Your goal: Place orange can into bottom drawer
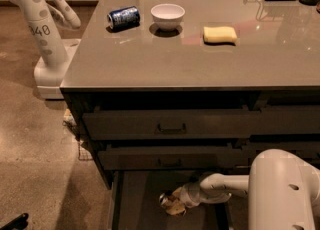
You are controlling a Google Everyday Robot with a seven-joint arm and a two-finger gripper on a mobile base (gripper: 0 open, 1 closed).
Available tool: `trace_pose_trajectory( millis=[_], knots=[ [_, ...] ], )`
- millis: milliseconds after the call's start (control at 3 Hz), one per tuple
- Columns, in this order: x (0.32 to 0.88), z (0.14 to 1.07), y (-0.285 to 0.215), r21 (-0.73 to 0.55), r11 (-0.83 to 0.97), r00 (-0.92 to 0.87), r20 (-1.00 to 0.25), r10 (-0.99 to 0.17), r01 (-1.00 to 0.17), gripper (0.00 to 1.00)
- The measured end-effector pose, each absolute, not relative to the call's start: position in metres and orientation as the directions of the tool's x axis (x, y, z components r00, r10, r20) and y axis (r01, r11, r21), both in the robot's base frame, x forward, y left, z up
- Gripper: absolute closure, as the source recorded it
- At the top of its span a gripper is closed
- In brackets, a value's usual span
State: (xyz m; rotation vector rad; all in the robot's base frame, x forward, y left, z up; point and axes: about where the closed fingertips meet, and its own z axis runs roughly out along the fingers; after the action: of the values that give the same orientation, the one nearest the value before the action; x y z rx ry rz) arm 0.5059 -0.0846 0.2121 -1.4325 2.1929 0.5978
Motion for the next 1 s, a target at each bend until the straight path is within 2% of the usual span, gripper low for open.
trace_pose_trajectory(
  millis=[667, 1000],
  knots=[
    [0.511, 0.194, -0.075, 0.143, 0.346, -0.359, -0.603, -0.713, -0.927, 0.11],
    [0.509, 0.187, -0.073, 0.163, 0.340, -0.365, -0.614, -0.700, -0.926, 0.00]
  ],
)
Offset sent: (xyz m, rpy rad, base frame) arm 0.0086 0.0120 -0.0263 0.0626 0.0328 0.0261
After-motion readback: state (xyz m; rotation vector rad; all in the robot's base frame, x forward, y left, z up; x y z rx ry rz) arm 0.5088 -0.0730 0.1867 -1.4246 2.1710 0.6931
